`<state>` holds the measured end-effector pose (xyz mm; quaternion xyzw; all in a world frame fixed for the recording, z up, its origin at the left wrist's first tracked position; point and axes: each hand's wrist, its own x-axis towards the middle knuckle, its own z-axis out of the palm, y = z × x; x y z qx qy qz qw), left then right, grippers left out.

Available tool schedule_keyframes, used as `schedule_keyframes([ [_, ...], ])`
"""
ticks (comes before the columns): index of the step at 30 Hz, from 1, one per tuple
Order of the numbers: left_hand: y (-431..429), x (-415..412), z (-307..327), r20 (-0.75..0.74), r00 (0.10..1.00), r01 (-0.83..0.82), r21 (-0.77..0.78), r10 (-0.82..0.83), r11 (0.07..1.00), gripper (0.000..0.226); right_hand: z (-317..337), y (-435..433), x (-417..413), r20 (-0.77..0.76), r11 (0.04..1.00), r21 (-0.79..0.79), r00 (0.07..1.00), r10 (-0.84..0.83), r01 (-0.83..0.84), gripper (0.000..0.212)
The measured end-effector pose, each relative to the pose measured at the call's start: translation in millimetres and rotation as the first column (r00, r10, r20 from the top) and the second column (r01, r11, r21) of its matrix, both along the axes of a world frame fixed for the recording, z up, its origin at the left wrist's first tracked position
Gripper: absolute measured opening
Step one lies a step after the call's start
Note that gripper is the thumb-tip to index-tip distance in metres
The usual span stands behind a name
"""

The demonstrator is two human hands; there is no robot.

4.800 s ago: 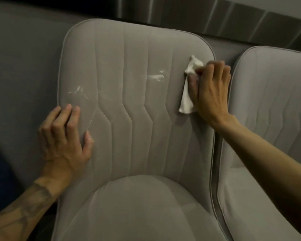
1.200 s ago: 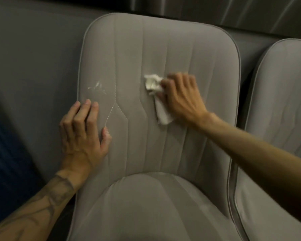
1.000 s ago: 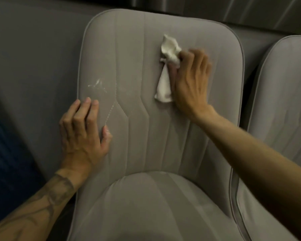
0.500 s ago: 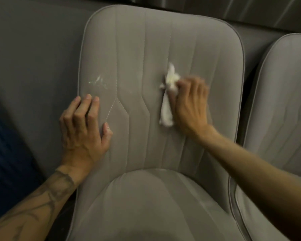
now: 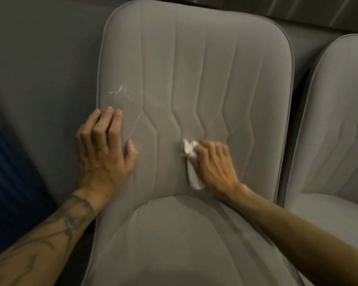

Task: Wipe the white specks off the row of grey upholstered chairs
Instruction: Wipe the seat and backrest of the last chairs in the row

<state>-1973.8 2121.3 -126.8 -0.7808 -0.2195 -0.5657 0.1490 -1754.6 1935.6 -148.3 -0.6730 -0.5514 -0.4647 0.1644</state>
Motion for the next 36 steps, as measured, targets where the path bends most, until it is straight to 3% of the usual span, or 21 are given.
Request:
schedule_keyframes([
  [3,0.1,-0.8,0.4,-0.004,1.000,0.014,-0.008,-0.014,1.000,0.063,2.2,-10.0,1.6,0.161,0.978,-0.210,0.986,0.048,-0.013,0.038],
  [6,1.5,-1.0,-0.3,0.003,1.000,0.011,-0.010,-0.011,1.000,0.063,30.0,2.6,13.5,0.057,1.000,-0.018,0.998,0.012,-0.011,0.033],
  [9,1.5,-0.6,0.0,-0.004,1.000,0.010,-0.009,-0.010,1.000,0.063,11.7,9.2,9.1,-0.089,0.988,0.145,0.995,-0.037,0.050,0.026],
  [11,1.7,-0.8,0.5,-0.004,1.000,0.013,-0.003,-0.013,1.000,0.062,-21.9,4.8,-0.1,-0.015,1.000,0.017,1.000,-0.010,0.011,0.026],
  [13,1.4,-0.5,0.6,0.002,1.000,0.010,0.004,-0.010,1.000,0.062,-40.4,-6.9,-5.1,0.134,0.975,-0.215,0.988,0.078,-0.048,0.024],
  [15,0.9,-0.6,0.7,0.006,1.000,0.005,0.002,-0.005,1.000,0.061,-29.0,-10.2,0.3,0.252,0.941,-0.332,0.955,0.154,-0.064,0.036],
  [17,1.6,-1.0,0.5,0.008,1.000,-0.001,0.003,0.001,1.000,0.061,-8.0,-1.5,7.7,0.189,0.976,-0.209,0.977,0.101,-0.061,0.035],
  [20,3.1,-0.8,0.2,0.008,1.000,-0.003,0.009,0.003,1.000,0.061,2.2,8.1,8.1,-0.069,0.993,0.114,0.997,-0.023,0.031,0.027],
  [21,3.7,-0.8,0.7,0.007,1.000,-0.004,0.010,0.004,1.000,0.061,-9.3,7.4,3.8,-0.079,0.990,0.130,0.996,-0.034,0.044,0.027],
  [25,3.2,-1.6,0.8,0.004,1.000,-0.005,0.003,0.005,1.000,0.062,-58.1,-10.4,-7.5,0.132,0.972,-0.234,0.989,0.065,-0.033,0.028],
  [27,3.8,-1.3,0.7,0.002,1.000,-0.005,0.004,0.005,1.000,0.062,-45.0,-10.6,0.1,0.192,0.966,-0.257,0.978,0.083,-0.031,0.027],
  [29,4.3,-1.8,0.2,0.004,1.000,-0.011,0.004,0.011,1.000,0.062,-8.2,0.8,7.1,0.152,0.989,-0.144,0.986,0.068,-0.046,0.028],
  [32,6.9,-1.6,-1.0,0.007,1.000,0.000,0.007,0.000,1.000,0.062,73.7,30.6,18.6,0.072,0.982,0.186,0.997,0.012,-0.025,0.027],
  [34,8.6,-1.2,-1.1,0.001,1.000,0.007,0.002,-0.007,1.000,0.062,124.3,52.1,25.2,-0.063,0.903,0.423,0.996,-0.059,0.080,0.024],
  [36,9.1,-1.2,-1.3,0.006,1.000,0.010,-0.005,-0.010,1.000,0.062,134.1,70.7,14.6,-0.225,0.815,0.548,0.972,-0.075,0.190,0.026],
])
